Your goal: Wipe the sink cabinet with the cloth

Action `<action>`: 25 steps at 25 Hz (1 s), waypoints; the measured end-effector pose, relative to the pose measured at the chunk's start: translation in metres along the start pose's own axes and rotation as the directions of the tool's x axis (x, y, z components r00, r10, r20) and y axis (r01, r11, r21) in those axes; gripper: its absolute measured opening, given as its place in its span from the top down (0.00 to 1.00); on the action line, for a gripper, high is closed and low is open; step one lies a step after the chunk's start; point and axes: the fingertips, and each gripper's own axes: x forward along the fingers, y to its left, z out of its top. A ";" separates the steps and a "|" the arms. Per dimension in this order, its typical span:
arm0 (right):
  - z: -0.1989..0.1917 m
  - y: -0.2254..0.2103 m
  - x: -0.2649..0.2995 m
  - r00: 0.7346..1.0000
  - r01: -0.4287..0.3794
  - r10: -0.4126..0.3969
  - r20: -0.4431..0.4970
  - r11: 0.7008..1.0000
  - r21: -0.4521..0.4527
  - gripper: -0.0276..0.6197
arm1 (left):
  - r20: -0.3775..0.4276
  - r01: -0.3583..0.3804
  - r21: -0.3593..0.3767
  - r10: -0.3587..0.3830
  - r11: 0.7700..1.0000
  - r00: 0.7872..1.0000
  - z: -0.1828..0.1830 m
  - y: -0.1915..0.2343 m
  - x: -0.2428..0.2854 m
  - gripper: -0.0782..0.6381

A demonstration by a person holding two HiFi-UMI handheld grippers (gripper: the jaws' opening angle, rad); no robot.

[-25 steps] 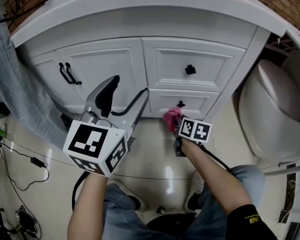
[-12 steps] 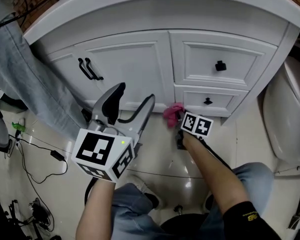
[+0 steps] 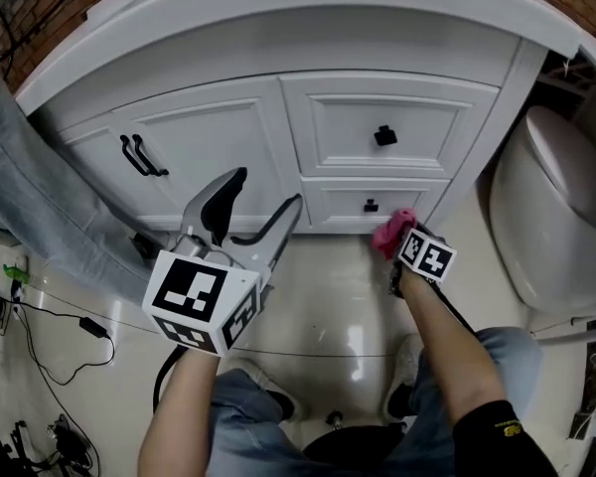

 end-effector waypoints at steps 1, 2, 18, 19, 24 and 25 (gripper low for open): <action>0.003 -0.011 -0.003 1.000 0.009 -0.009 -0.003 1.000 0.011 0.88 | 0.003 0.004 0.002 -0.004 1.000 1.000 0.002 -0.004 0.003 0.46; 0.004 -0.016 -0.005 1.000 0.009 -0.009 -0.010 1.000 -0.002 0.88 | 0.006 0.007 0.005 -0.007 1.000 1.000 0.004 -0.007 0.005 0.46; 0.145 0.013 -0.133 0.976 -0.036 0.046 0.214 0.998 -0.051 0.88 | 0.129 0.058 -0.045 -0.052 0.997 0.990 0.043 -0.056 0.021 0.46; 0.158 0.027 -0.153 0.964 -0.076 0.094 0.249 0.994 -0.081 0.88 | 0.143 0.056 -0.044 -0.050 0.997 0.989 0.046 -0.058 0.018 0.46; 0.199 0.088 -0.253 0.876 -0.167 0.294 0.382 0.928 -0.333 0.88 | 0.188 0.082 -0.015 -0.078 0.997 0.979 0.060 -0.078 -0.002 0.46; 0.200 0.097 -0.268 0.858 -0.180 0.323 0.400 0.918 -0.354 0.88 | 0.191 0.076 -0.003 -0.074 0.997 0.979 0.062 -0.080 -0.008 0.46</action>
